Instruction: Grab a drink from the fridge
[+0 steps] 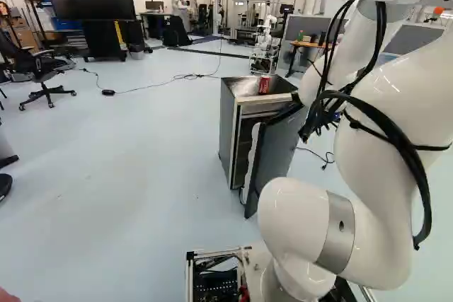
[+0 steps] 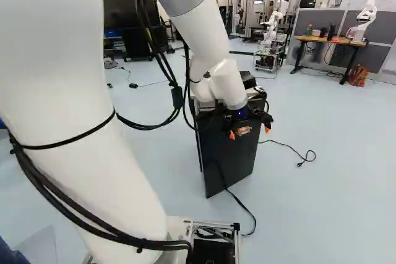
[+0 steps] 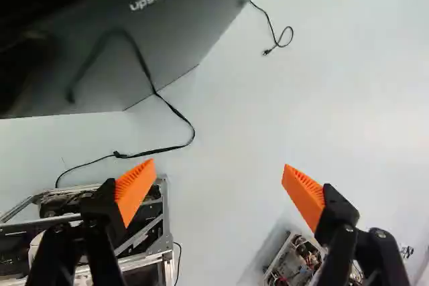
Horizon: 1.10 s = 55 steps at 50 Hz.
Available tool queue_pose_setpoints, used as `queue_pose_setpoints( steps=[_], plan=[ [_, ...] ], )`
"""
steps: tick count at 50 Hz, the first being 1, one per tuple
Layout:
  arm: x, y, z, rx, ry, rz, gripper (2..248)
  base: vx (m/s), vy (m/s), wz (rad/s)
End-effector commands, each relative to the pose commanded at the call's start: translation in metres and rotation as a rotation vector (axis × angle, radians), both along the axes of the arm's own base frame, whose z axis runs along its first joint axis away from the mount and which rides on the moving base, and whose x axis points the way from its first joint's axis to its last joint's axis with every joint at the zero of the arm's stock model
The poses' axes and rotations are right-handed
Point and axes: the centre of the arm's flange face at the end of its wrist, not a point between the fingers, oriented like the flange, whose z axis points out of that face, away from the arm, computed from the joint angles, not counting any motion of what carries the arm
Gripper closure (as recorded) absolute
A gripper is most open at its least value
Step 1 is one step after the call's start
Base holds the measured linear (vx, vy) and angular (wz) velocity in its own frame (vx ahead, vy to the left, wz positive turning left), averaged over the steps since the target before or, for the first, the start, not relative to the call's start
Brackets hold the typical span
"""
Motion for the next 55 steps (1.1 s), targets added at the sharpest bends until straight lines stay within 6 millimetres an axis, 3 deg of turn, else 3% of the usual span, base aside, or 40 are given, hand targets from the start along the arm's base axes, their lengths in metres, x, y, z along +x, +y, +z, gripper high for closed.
queue_pose_setpoints(
  steps=[18, 39, 55],
  plan=[
    [0.028, 0.025, 0.001, 0.0, -0.044, 0.091, 3, 0.0, 0.0, 0.0],
    [0.075, 0.037, -0.021, 0.019, -0.017, 0.159, 3, 0.0, 0.0, 0.0],
    [0.105, 0.053, -0.023, 0.019, -0.038, 0.217, 3, 0.0, 0.0, 0.0]
  ],
)
